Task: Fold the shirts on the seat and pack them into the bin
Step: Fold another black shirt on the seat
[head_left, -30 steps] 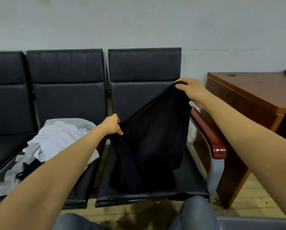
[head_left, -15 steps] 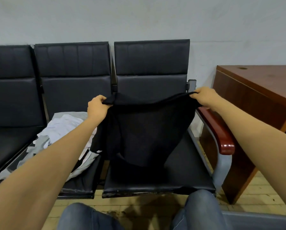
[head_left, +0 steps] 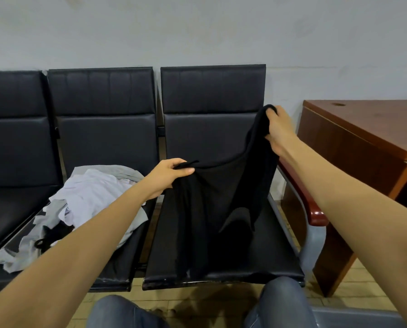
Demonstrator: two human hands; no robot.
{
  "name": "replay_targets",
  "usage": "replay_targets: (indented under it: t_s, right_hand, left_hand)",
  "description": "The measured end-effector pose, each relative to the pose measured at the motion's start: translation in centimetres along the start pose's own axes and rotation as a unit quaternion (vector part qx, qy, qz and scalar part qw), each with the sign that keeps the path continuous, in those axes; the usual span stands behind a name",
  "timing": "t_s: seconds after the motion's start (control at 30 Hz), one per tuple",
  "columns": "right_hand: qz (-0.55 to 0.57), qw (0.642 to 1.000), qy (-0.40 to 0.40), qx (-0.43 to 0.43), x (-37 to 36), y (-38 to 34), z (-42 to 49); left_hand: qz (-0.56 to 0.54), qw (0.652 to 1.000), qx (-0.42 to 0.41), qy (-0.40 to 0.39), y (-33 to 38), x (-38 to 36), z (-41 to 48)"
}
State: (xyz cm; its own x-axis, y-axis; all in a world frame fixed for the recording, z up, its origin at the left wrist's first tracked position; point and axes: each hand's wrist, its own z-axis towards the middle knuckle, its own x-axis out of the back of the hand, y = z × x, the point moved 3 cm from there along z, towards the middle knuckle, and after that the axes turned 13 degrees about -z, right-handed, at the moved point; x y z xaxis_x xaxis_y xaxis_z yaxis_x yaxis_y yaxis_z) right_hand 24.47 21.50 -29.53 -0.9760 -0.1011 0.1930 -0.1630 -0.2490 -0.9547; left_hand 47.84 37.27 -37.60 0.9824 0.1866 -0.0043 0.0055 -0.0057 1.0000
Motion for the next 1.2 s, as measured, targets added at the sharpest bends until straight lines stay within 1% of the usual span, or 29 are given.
replay_targets:
  t_s: [0.13,0.2,0.23,0.3,0.37,0.4,0.43,0.47,0.5,0.53,0.6,0.67,0.7,0.73,0.77,0.83,0.87,0.9,0.93,0.97,1.0,1.03,1.07,1.1,1.13,1.17,1.2]
  right_hand:
    - [-0.044,0.999,-0.024,0.003,-4.2,1.0,3.3]
    - [-0.069,0.997,-0.036,0.014,-7.5,2.1,5.0]
    - [-0.082,0.996,-0.040,0.019,-9.3,2.8,5.8]
    - [-0.107,0.991,-0.071,0.027,-13.7,4.3,7.5]
    - [-0.145,0.977,-0.150,0.048,-18.6,6.3,8.5]
    - [-0.187,0.958,-0.210,0.059,-21.0,7.7,8.7]
    - [-0.247,0.928,-0.273,0.066,-23.1,9.6,8.7]
    - [-0.314,0.891,-0.323,0.062,-24.7,12.0,8.4]
    - [-0.370,0.858,-0.354,0.045,-25.6,14.7,7.7]
    - [-0.402,0.838,-0.368,0.017,-25.8,17.6,6.9]
    - [-0.435,0.822,-0.367,-0.031,-24.9,23.2,4.8]
    - [-0.478,0.805,-0.349,-0.039,-22.7,27.4,2.8]
    - [-0.501,0.797,-0.335,-0.023,-21.5,28.9,2.0]
    - [-0.521,0.791,-0.321,0.000,-20.4,29.9,1.2]
    - [-0.535,0.784,-0.314,0.020,-19.4,30.7,0.4]
    - [-0.556,0.757,-0.342,0.032,-17.7,32.0,-1.2]
    - [-0.571,0.734,-0.367,0.027,-16.9,32.6,-1.9]
    - [-0.587,0.712,-0.385,0.015,-16.0,33.2,-2.5]
    - [-0.601,0.698,-0.390,-0.002,-15.0,33.7,-2.9]
    - [-0.613,0.690,-0.383,-0.024,-13.9,34.0,-3.2]
    - [-0.629,0.683,-0.368,-0.049,-12.8,34.0,-3.2]
    - [-0.652,0.669,-0.350,-0.070,-11.7,33.8,-3.1]
    - [-0.676,0.653,-0.332,-0.084,-10.8,33.4,-2.9]
    - [-0.692,0.643,-0.315,-0.093,-10.0,32.8,-2.4]
    - [-0.697,0.644,-0.302,-0.094,-9.6,32.2,-1.9]
    - [-0.693,0.655,-0.290,-0.082,-9.6,31.6,-1.3]
    - [-0.683,0.674,-0.277,-0.053,-9.9,31.2,-0.8]
  left_hand:
    - [-0.104,0.990,0.051,0.084,-4.1,0.5,2.0]
    - [-0.121,0.983,0.085,0.109,-7.3,1.2,3.3]
    - [-0.110,0.982,0.099,0.121,-9.0,1.8,3.9]
    - [-0.074,0.977,0.120,0.160,-12.6,3.5,5.2]
    - [-0.030,0.965,0.147,0.214,-16.2,5.6,6.2]
    - [0.021,0.956,0.161,0.243,-17.9,6.4,6.6]
    - [0.106,0.940,0.174,0.273,-19.5,7.1,7.0]
    - [0.212,0.917,0.182,0.286,-20.8,7.4,7.3]
    - [0.311,0.894,0.174,0.271,-21.9,7.2,7.7]
    - [0.382,0.881,0.151,0.234,-22.8,6.5,8.2]
    - [0.451,0.879,0.095,0.123,-24.4,4.4,9.4]
    - [0.477,0.875,0.073,0.038,-25.6,2.8,10.5]
    - [0.490,0.868,0.076,0.012,-26.1,2.4,11.0]
    - [0.502,0.860,0.091,-0.010,-26.7,2.1,11.3]
    - [0.502,0.856,0.123,-0.025,-27.3,2.0,11.6]
    - [0.483,0.853,0.193,-0.051,-28.6,1.8,11.7]
    - [0.478,0.851,0.207,-0.061,-29.1,1.6,11.6]
    - [0.483,0.848,0.205,-0.073,-29.4,1.1,11.5]
    - [0.491,0.845,0.192,-0.089,-29.5,0.5,11.5]
    - [0.487,0.848,0.174,-0.111,-29.5,-0.2,11.3]
    - [0.463,0.863,0.150,-0.138,-29.4,-1.0,11.3]
    - [0.401,0.894,0.121,-0.161,-29.0,-1.9,11.2]
    - [0.307,0.934,0.089,-0.162,-28.3,-2.4,11.1]
    - [0.218,0.966,0.050,-0.131,-27.5,-2.3,11.2]
    - [0.172,0.983,0.002,-0.070,-26.8,-1.7,11.5]
    - [0.190,0.981,-0.042,-0.001,-26.5,-0.7,11.9]
    - [0.259,0.962,-0.066,0.056,-26.5,0.4,12.2]
